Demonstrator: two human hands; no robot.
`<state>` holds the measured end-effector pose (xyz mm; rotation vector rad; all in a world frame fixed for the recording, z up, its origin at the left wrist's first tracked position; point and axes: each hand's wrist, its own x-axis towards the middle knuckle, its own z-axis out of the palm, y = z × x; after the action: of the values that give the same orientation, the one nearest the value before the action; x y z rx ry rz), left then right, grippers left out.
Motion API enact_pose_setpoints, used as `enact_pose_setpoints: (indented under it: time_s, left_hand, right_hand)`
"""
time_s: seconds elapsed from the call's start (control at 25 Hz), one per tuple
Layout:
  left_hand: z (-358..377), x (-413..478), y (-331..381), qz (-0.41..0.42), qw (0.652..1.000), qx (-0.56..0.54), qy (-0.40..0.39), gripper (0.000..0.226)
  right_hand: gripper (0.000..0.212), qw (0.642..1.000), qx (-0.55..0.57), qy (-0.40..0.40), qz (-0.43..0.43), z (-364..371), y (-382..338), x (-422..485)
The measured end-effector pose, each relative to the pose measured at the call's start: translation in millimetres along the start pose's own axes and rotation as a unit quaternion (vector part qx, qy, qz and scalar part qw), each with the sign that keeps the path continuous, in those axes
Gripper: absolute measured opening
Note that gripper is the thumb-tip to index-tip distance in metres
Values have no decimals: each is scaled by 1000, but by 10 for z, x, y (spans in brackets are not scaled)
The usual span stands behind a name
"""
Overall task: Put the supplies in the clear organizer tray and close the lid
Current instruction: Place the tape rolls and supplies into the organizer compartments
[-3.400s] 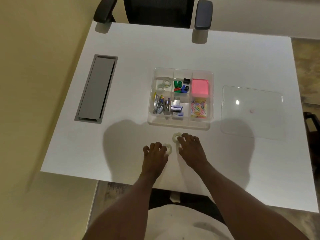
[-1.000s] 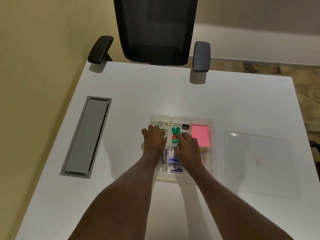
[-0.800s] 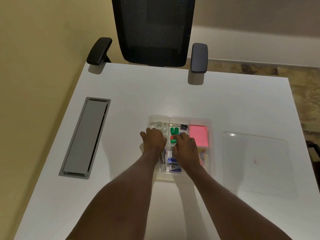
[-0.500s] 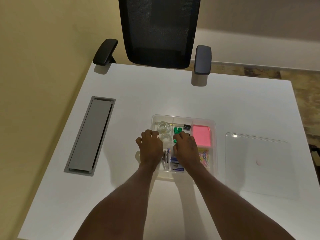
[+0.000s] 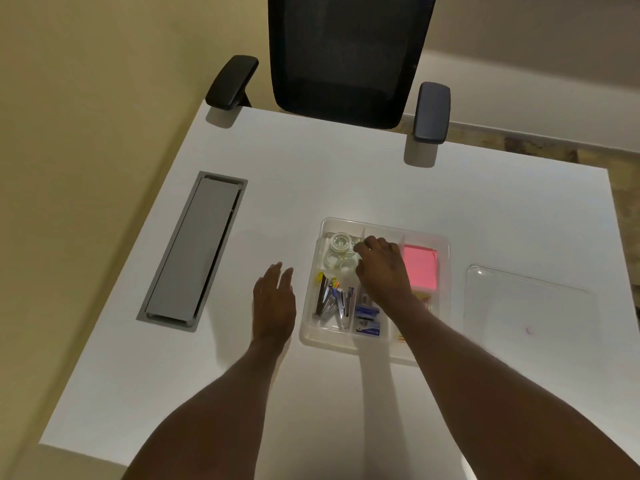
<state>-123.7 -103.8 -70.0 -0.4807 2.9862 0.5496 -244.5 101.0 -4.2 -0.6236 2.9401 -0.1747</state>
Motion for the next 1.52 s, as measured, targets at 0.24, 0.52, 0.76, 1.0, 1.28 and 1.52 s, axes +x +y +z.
enact_pose_setpoints:
  time_s: [0.24,0.52,0.76,1.0,1.28,1.52]
  left_hand:
    - [275,-64,-135,39,998,-50,-13,50]
    - [514,-46,-243,35,999,-12,26,55]
    - [582,-39,-272,27,999,-1,26,57]
    - [588,-44,-284,26,999,-4,23,56]
    - [567,-41,-269,22,1000,-12,17,56]
    - [582,-36,-278,25,999,-13,18,56]
  right_hand:
    - [38,999,-16,-13,-42,23,-16,318]
    - [51,984,-91,-62,-138,171,-89,556]
    - [60,980,-107,-92,-143,192,-65,615]
    - [56,981,-113,-97,-125,173,38,548]
    - [47,971,-142,-112,-157,158,15,579]
    - [33,968,-152,-116,-162,193,-61,654]
